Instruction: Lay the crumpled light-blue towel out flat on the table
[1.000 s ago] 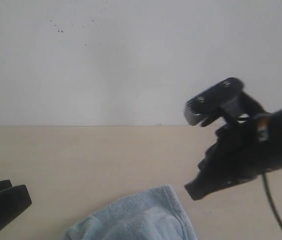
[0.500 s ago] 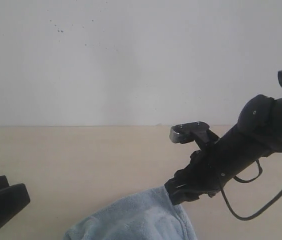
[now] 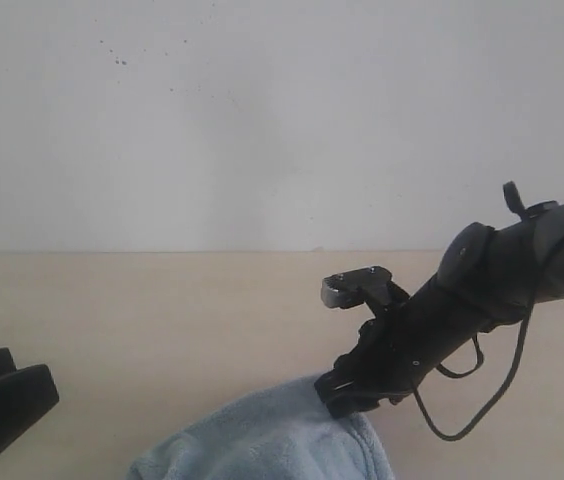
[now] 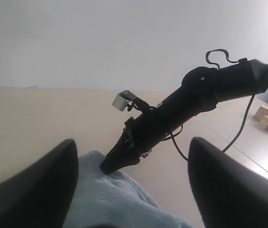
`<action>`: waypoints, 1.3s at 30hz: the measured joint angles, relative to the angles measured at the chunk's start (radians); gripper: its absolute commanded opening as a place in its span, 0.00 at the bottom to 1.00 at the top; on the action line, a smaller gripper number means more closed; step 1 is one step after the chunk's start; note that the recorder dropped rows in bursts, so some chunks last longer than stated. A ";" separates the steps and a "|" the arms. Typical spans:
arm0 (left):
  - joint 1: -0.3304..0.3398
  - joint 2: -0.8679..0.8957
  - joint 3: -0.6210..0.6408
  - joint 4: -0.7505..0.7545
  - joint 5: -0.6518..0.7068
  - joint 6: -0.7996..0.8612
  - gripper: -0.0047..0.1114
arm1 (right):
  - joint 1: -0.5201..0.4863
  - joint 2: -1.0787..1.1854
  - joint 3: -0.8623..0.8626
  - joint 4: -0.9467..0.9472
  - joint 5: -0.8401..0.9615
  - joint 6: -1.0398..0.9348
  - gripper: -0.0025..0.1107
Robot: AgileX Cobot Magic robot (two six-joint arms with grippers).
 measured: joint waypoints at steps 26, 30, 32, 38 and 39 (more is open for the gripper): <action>0.000 0.000 0.000 -0.004 0.000 0.009 0.37 | 0.520 -0.241 -0.029 0.063 0.201 -0.161 0.14; 0.002 0.000 0.000 -0.012 0.046 0.037 0.46 | 0.601 -0.243 -0.029 -0.037 0.243 -0.087 0.14; 0.002 0.000 0.000 -0.014 0.057 0.059 0.50 | 0.636 -0.247 -0.020 -0.088 0.244 -0.060 0.14; 0.002 0.000 0.000 -0.008 0.076 0.077 0.53 | 0.670 -0.247 0.033 -0.172 0.197 0.009 0.14; 0.002 0.000 0.000 0.004 0.088 0.077 0.53 | 0.670 -0.247 0.037 -0.176 0.187 0.012 0.14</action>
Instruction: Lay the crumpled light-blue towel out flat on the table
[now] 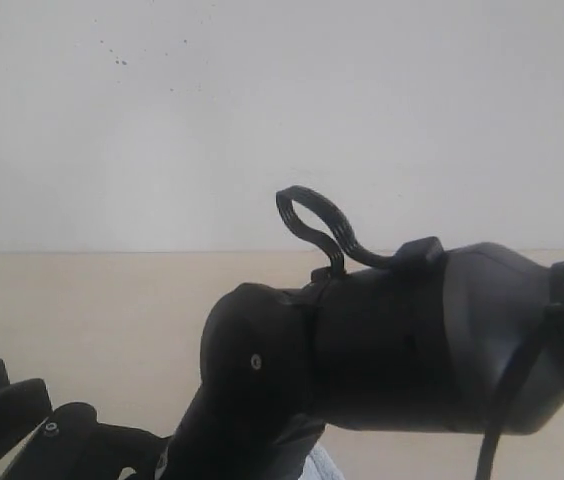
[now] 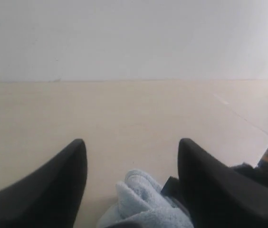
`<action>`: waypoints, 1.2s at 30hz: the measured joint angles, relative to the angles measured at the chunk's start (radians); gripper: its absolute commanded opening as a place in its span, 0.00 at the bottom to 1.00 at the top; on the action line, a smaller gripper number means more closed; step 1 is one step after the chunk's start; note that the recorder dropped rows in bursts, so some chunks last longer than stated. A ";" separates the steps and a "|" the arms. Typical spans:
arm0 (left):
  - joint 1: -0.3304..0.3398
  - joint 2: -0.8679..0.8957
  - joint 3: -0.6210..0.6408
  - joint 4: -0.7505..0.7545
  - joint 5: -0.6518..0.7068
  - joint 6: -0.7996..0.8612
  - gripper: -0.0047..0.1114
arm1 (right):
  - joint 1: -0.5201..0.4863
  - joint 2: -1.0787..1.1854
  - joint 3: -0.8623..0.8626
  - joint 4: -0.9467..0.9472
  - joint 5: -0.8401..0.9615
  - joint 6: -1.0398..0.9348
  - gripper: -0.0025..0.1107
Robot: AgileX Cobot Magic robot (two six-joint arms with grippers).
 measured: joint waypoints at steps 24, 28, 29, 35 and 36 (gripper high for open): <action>0.000 0.000 -0.042 0.648 0.049 -0.452 0.53 | -0.062 -0.015 0.002 -0.347 -0.087 0.250 0.14; 0.000 0.000 -0.042 0.720 -0.038 -0.501 0.53 | -0.070 -0.050 0.002 -0.347 -0.101 0.250 0.14; 0.000 0.000 -0.042 0.727 -0.046 -0.507 0.53 | -0.070 -0.061 0.002 -0.347 -0.104 0.250 0.14; 0.000 0.000 -0.042 0.746 -0.064 -0.514 0.53 | -0.072 -0.090 0.002 -0.343 -0.096 0.250 0.14; 0.000 0.000 -0.042 0.748 -0.064 -0.514 0.53 | -0.073 -0.092 0.002 -0.343 -0.088 0.250 0.14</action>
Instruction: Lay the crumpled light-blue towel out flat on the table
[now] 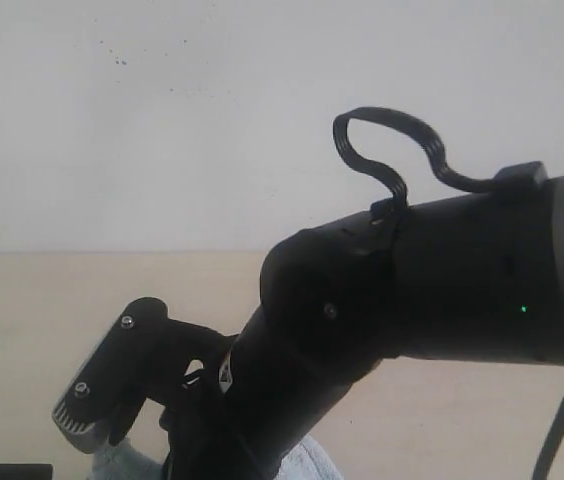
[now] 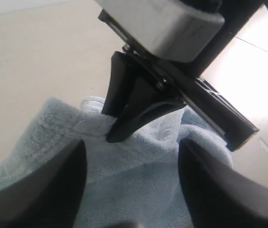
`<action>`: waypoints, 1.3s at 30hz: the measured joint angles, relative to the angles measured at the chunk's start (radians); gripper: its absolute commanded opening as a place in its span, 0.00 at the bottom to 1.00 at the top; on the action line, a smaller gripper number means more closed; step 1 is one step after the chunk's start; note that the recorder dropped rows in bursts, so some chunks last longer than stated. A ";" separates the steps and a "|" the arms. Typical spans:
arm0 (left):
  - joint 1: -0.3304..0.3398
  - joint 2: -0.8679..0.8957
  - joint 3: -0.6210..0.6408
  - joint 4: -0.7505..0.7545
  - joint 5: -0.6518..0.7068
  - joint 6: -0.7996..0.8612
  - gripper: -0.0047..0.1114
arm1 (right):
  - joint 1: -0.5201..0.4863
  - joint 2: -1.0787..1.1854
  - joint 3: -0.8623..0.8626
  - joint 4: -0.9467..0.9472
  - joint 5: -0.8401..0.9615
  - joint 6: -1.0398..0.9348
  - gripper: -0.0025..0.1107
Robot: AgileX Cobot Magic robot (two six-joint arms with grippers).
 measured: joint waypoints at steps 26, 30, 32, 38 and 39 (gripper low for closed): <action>0.000 0.022 -0.064 0.204 0.044 -0.121 0.53 | 0.116 -0.078 0.000 0.036 0.145 -0.105 0.14; 0.000 0.066 -0.064 0.221 -0.042 -0.159 0.53 | 0.141 -0.078 0.000 -0.042 0.199 -0.086 0.14; 0.000 0.094 -0.064 0.226 -0.060 -0.165 0.53 | 0.142 -0.078 0.000 -0.087 0.210 -0.054 0.14; 0.000 0.137 -0.071 0.228 -0.083 -0.177 0.53 | 0.142 -0.078 0.000 -0.146 0.240 0.035 0.14; 0.000 0.139 -0.065 0.228 -0.083 -0.190 0.53 | 0.142 -0.078 0.000 -0.146 0.246 0.047 0.14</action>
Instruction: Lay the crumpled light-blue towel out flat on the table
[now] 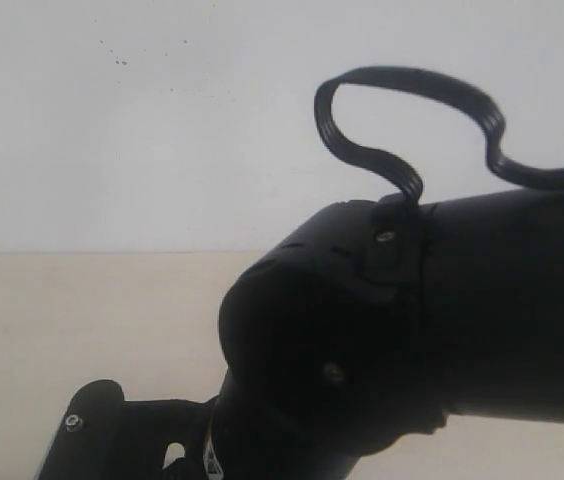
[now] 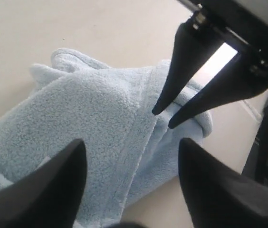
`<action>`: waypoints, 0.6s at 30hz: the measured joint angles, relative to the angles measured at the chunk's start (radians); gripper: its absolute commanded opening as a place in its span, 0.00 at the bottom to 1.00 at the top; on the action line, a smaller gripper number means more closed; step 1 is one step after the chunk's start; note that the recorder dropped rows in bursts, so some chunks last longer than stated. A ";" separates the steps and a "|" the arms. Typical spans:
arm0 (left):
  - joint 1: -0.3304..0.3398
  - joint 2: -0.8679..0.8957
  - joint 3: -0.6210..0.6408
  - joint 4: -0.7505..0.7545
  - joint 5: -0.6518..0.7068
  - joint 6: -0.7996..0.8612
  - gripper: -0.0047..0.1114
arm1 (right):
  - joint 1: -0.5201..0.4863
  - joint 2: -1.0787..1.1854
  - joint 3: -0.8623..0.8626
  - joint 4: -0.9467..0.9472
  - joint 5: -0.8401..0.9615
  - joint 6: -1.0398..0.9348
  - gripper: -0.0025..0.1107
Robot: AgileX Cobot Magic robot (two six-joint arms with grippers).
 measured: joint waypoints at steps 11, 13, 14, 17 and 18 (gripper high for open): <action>0.000 0.000 -0.049 -0.018 0.120 -0.419 0.50 | 0.000 0.000 0.000 -0.002 -0.022 0.043 0.14; 0.000 0.000 -0.067 -0.019 0.153 -0.421 0.50 | 0.000 0.000 0.000 -0.004 -0.022 0.043 0.14; 0.000 0.000 -0.084 -0.019 0.155 -0.411 0.50 | 0.000 0.000 0.000 -0.004 -0.026 0.047 0.14; 0.000 -0.017 -0.170 -0.014 0.150 -0.305 0.50 | -0.017 0.000 0.000 0.000 -0.045 0.061 0.14; 0.000 -0.026 -0.214 -0.007 0.142 -0.266 0.50 | -0.027 0.000 0.000 0.001 -0.051 0.069 0.14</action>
